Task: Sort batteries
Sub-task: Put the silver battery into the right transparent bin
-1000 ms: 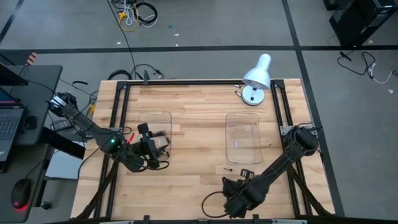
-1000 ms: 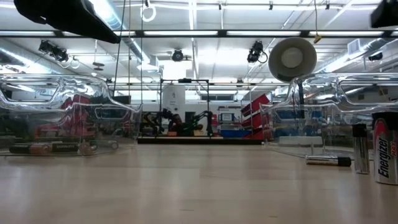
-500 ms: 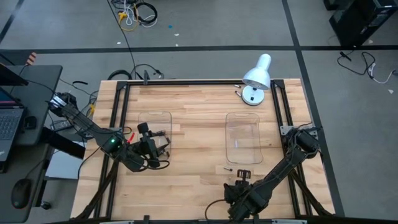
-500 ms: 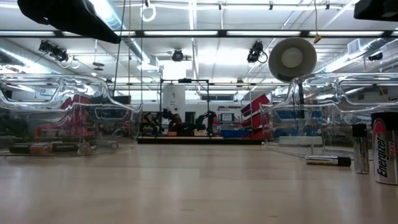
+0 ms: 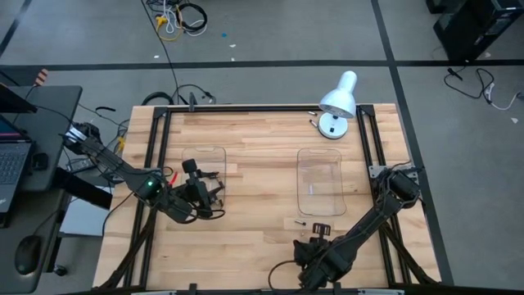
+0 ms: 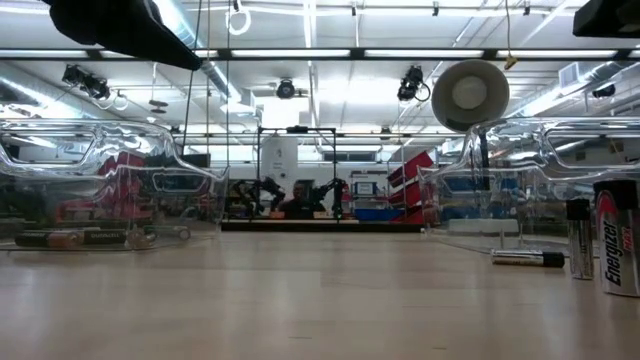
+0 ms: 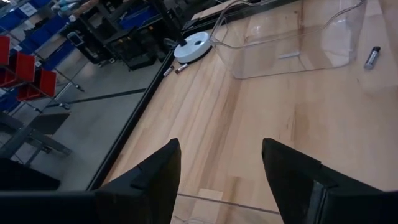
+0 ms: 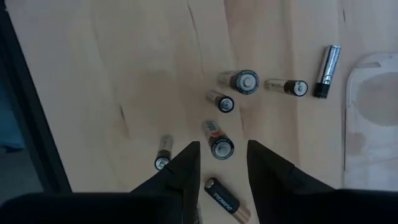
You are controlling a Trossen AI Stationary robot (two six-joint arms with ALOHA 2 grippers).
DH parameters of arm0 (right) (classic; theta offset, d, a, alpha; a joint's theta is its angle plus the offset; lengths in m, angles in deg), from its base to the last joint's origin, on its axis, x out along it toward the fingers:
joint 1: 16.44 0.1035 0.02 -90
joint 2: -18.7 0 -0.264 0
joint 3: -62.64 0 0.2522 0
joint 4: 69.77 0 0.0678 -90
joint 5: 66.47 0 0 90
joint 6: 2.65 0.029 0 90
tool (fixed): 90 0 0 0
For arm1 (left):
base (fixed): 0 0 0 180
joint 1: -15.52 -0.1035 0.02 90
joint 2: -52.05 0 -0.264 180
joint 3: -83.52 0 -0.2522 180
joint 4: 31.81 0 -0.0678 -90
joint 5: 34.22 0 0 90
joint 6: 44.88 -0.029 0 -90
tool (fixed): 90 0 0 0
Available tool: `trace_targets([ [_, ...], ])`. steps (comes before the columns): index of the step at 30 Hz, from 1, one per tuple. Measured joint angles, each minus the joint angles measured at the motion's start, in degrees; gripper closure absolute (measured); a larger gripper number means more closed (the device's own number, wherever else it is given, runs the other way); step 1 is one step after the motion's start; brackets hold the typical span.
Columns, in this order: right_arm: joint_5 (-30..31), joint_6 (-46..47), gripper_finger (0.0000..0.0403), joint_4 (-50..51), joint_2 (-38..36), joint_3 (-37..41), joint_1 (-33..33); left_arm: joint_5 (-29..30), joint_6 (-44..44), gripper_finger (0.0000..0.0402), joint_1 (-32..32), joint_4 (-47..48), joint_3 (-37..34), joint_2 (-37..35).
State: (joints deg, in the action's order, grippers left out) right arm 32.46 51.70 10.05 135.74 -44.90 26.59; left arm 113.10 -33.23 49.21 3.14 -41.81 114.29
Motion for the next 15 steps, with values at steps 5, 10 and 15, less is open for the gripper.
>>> trace_targets([
  [5,0.2,-0.1,0.0285,0.7,0.0,0.0,-0.3,0.0,-0.1,0.0179,0.0,0.0,0.0,0.0],
  [10,0.1,-0.1,0.0285,-0.3,0.1,1.4,-0.6,-0.1,-0.1,0.0179,0.0,0.1,0.0,0.0],
  [15,-1.1,-0.1,0.0285,-1.4,0.1,3.1,-0.6,-0.1,-0.1,0.0179,0.0,0.1,0.0,0.0],
])
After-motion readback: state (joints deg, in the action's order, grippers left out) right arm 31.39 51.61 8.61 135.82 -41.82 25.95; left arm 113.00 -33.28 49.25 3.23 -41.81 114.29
